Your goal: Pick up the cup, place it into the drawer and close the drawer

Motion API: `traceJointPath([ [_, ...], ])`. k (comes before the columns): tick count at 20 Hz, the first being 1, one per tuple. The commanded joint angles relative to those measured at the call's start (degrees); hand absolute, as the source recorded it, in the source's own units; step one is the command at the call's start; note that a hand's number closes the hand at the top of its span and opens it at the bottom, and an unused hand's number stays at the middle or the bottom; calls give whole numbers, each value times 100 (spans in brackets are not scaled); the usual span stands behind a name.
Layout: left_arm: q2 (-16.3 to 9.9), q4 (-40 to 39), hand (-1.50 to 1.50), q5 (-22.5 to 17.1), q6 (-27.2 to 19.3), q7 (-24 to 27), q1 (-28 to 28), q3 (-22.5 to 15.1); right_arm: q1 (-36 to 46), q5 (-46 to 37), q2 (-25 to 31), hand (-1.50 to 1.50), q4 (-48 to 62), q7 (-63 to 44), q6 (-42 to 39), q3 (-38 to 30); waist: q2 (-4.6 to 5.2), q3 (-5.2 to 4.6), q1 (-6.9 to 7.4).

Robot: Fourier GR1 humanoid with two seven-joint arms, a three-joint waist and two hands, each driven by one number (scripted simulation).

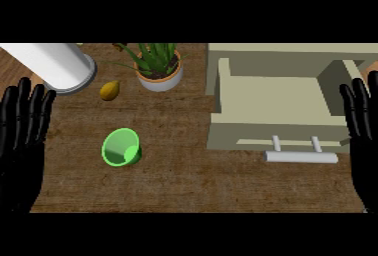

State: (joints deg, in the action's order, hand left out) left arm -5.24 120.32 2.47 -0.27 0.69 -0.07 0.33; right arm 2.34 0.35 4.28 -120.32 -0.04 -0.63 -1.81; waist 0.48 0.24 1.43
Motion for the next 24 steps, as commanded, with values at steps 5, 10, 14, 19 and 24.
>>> traceJointPath([
  [5, 509, -237, -150, 862, -943, 298, 154, -573, -359, -47, -90, -150, 71, 124, -208, 272, -51, -23, -152],
  [10, 519, -584, -150, -118, -1889, 106, 250, -1241, -70, 445, -159, -150, 48, -513, -319, 401, -50, -26, -148],
  [14, 522, -1102, -150, 28, -2337, -35, -607, -1310, -260, 566, -43, -150, 17, -471, -533, 293, -49, -23, -164],
  [19, 523, -1454, -150, -229, -2122, 121, -855, -922, 419, 402, -127, -150, -156, -1280, -136, 384, -47, -26, -157],
  [24, 523, -863, -150, 132, -2512, -564, -736, -1402, 194, 666, -53, -150, 508, -389, -549, 60, -51, -23, -146],
])
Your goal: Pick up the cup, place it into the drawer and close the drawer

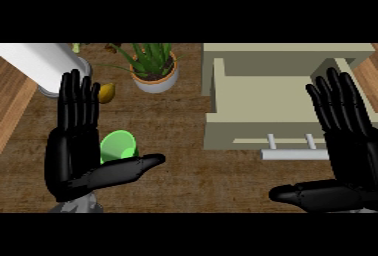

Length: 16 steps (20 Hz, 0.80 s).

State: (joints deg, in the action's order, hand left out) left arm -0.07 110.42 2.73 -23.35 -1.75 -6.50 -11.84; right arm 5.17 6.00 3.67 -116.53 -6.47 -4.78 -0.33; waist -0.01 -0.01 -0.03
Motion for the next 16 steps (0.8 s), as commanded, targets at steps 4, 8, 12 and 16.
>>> traceJointPath([
  [4, 7, -152, -150, 87, -132, -123, -146, 44, -267, 68, -53, -150, -6, 302, -116, -32, -2, 2, -6],
  [8, 7, -430, -150, -207, -118, 692, 570, -95, -142, -111, -77, -150, -187, 53, 68, 40, -3, 0, 1],
  [12, 6, -406, -150, -228, -8, 211, 322, 266, -216, -212, -118, -150, 5, 311, 20, 83, -2, 1, 2],
  [16, 7, -588, -150, -172, -123, 345, 533, 55, 306, 18, 15, -150, 451, 304, -45, -231, 1, 1, 12],
])
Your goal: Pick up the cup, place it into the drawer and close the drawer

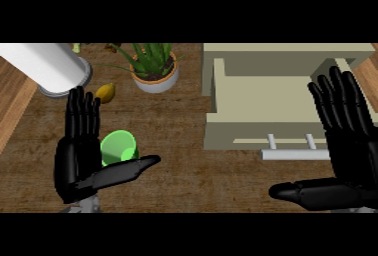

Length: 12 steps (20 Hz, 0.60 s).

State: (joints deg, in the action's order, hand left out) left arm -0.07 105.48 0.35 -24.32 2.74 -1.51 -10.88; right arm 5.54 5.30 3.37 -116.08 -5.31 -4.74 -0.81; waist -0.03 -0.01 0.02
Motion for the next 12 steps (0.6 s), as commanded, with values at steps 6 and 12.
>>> traceJointPath([
  [6, 5, -294, -150, -97, -132, 274, 471, 46, -57, -174, -146, -150, 306, 317, -1, 152, 3, 1, 10],
  [12, 4, -757, -150, -300, -22, 848, 647, 351, 86, -65, 2, -150, -18, -182, 7, 70, 1, 1, 8],
])
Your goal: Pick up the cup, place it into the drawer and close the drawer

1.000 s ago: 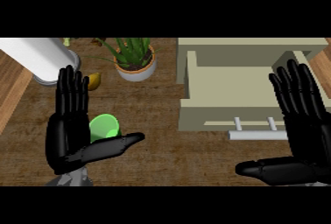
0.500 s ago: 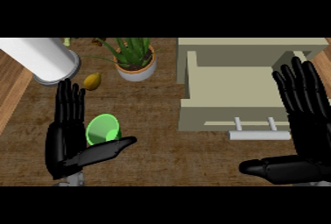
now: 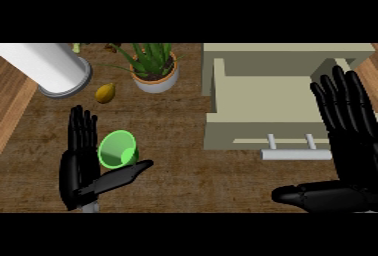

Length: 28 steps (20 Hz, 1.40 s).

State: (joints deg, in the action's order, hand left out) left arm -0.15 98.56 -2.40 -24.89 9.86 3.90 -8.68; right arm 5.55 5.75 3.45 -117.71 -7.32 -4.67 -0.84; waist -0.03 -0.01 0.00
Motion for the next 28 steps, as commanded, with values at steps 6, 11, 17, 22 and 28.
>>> traceJointPath([
  [6, 11, -1662, -150, -452, 377, 1234, -184, 516, -205, 73, 8, -150, 45, 199, -138, -55, 4, 0, -12],
  [11, -121, -1605, -150, -595, 759, 1220, 102, 692, 10, -216, -97, -150, -343, -391, 145, 295, -1, 0, 0],
  [17, 9, -2364, -150, -756, 913, 1849, -86, 869, -154, 222, 142, -150, -211, -79, -270, -166, 0, 1, 0],
  [22, -50, -3261, -150, -1014, 1220, 2468, -380, 1205, 11, 8, -27, -150, -362, -447, 32, 120, 1, 0, -3],
  [28, -152, -3582, -150, -968, 1278, 2734, -298, 1351, 14, -28, -37, -150, 40, 39, -94, 39, 1, 1, 4],
])
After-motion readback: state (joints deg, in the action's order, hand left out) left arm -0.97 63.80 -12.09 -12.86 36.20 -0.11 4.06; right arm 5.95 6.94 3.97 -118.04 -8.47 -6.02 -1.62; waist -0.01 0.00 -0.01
